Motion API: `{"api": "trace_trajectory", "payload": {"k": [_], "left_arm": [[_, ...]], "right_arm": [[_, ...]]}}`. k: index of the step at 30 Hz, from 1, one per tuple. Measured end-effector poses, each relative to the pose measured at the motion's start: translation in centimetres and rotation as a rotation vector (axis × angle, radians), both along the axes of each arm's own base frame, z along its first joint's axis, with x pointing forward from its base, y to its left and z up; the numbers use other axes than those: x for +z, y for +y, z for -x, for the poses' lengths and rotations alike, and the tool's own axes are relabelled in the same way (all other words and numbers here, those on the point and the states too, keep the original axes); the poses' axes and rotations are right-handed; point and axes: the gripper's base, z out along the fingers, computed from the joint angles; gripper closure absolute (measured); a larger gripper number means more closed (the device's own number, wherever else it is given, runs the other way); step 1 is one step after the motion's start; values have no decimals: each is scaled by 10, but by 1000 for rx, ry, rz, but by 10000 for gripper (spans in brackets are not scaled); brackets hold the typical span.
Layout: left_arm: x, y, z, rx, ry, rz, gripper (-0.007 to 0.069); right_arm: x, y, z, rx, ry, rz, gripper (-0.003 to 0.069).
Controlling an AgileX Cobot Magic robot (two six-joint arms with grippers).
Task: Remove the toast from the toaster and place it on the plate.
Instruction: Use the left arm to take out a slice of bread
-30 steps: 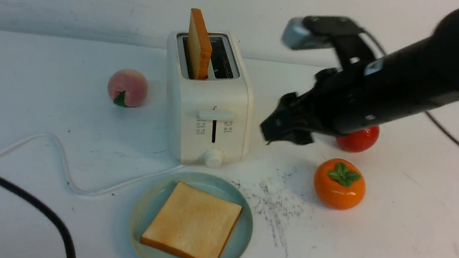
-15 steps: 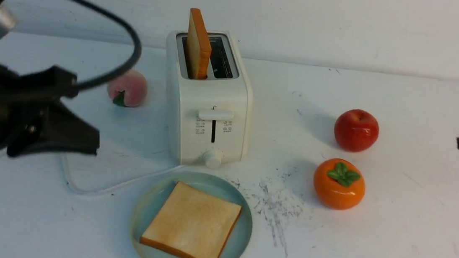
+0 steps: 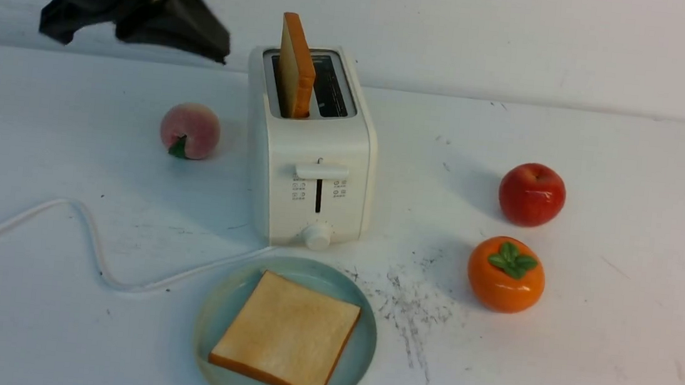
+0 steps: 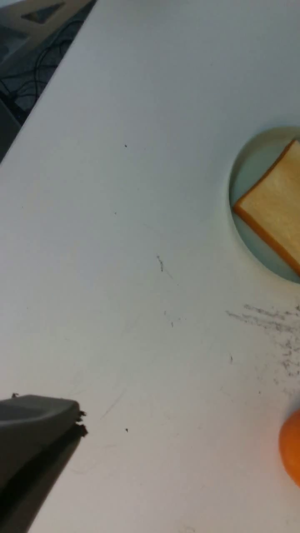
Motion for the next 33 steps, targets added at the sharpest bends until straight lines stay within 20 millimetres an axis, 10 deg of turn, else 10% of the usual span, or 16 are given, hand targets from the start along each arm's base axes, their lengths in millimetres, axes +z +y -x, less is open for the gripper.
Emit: {"api": "trace_trajectory", "payload": {"k": [16, 23, 33], "left_arm": [[-44, -102, -67, 221, 20, -280, 638], [-68, -108, -85, 231, 6, -336, 614], [-67, -104, -91, 250, -63, -384, 372]], "right_arm": [[-3, -4, 2, -31, -67, 17, 662], [-3, -4, 2, -31, -67, 17, 657], [-2, -4, 1, -35, -77, 13, 651]]}}
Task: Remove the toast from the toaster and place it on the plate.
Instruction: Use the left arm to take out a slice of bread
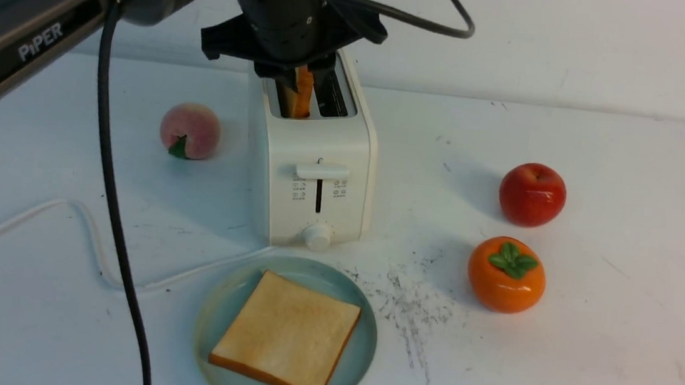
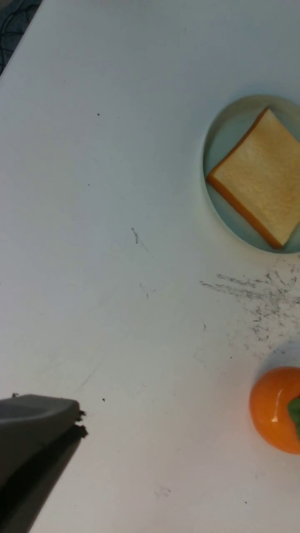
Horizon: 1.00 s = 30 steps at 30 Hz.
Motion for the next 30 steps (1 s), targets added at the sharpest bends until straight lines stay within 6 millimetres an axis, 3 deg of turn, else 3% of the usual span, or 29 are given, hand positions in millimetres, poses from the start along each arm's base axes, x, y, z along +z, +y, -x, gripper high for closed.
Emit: {"api": "trace_trajectory", "payload": {"k": [5, 9, 14, 25, 30], "left_arm": [[0, 1, -4, -1, -45, -22, 279], [-9, -2, -12, -6, -59, -40, 260], [-29, -11, -27, -27, -89, -36, 260], [-49, -11, -40, -34, -117, -138, 260], [-58, -12, -45, -30, -115, -165, 350]], "right_arm": [[0, 0, 0, 0, 0, 0, 647], [0, 0, 0, 0, 0, 1, 644], [0, 0, 0, 0, 0, 1, 638], [0, 0, 0, -1, 0, 0, 630], [0, 0, 0, -1, -1, 0, 624]]}}
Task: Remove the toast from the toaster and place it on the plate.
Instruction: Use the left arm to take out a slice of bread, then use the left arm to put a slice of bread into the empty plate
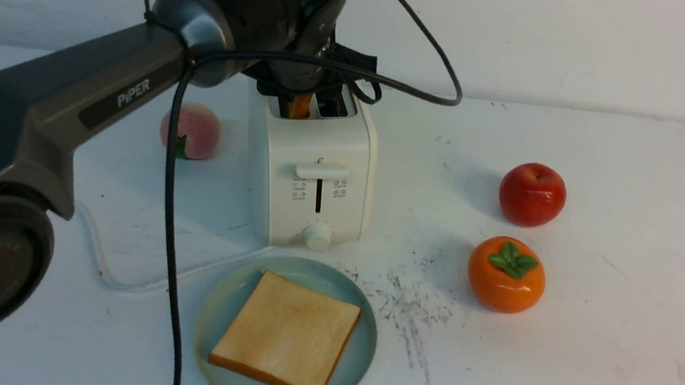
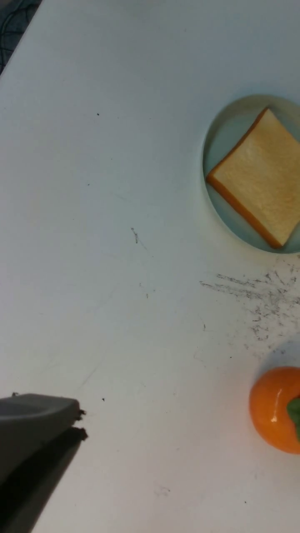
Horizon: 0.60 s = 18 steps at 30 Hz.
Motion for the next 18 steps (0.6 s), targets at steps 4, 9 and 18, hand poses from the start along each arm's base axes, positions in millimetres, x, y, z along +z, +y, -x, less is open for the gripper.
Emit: {"api": "trace_trajectory", "payload": {"k": [4, 9, 18], "left_arm": [[1, 1, 0, 11, -4, -2, 508], [21, 4, 2, 16, -47, 23, 512], [172, 42, 85, -13, -217, 179, 512]], "right_arm": [[0, 0, 0, 0, 0, 0, 620], [0, 0, 0, 0, 0, 0, 614], [0, 0, 0, -1, -2, 0, 597]]}}
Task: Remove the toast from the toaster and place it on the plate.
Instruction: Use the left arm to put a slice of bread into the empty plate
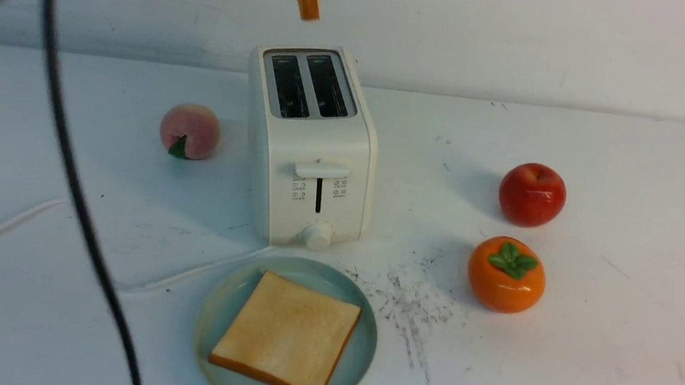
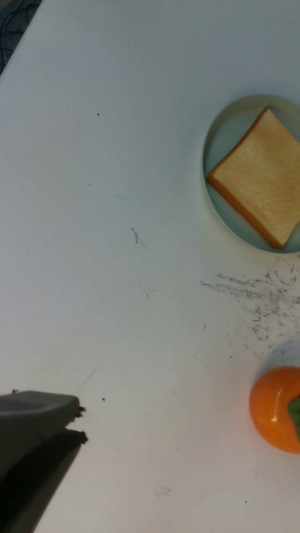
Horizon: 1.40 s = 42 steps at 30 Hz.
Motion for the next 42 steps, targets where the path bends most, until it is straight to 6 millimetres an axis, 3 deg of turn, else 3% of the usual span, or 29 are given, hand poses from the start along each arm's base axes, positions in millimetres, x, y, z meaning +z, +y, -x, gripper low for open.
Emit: {"api": "trace_trajectory", "payload": {"k": [3, 4, 5, 6, 7, 8, 10, 12, 15, 16, 19, 21, 22, 25, 32, 42], "left_arm": [[21, 16, 42, -86, 100, -64, 512], [22, 17, 45, -95, 103, -67, 512], [31, 23, 69, -176, 123, -67, 512], [32, 23, 82, -234, 141, -50, 512], [32, 22, 83, -246, 144, -45, 512], [30, 21, 100, -338, 178, -7, 512], [14, 19, 126, -480, 263, 38, 512], [4, 18, 136, -531, 305, 55, 512], [-52, 20, 159, -607, 490, 63, 512], [-64, 20, 160, -604, 508, 65, 512], [-131, 19, 151, -543, 587, 61, 512], [-152, 17, 146, -512, 588, 69, 512], [-173, 15, 140, -476, 582, 96, 512], [-200, 11, 129, -410, 541, 162, 512], [-212, 8, 113, -347, 448, 190, 512], [-225, 4, 107, -328, 500, 215, 512]], "right_arm": [[1, 0, -1, -7, -18, -4, 596], [1, 0, -1, -7, -19, -5, 596], [1, 0, -2, -8, -22, -6, 596], [1, 0, -2, -8, -22, -6, 596], [1, 0, -2, -8, -22, -6, 596], [1, 0, -2, -8, -23, -7, 594], [1, 0, -2, -8, -23, -7, 592], [1, 0, -2, -10, -23, -7, 591], [2, 0, -2, -11, -23, -8, 585], [2, 0, -2, -12, -23, -10, 584], [2, 0, -2, -11, -22, -14, 579], [2, 0, -2, -10, -21, -18, 578], [2, 1, -2, -9, -21, -24, 576], [2, 1, -2, -8, -20, -29, 575], [3, 3, -1, -2, -17, -49, 573], [3, 4, -1, 2, -14, -67, 568]]}}
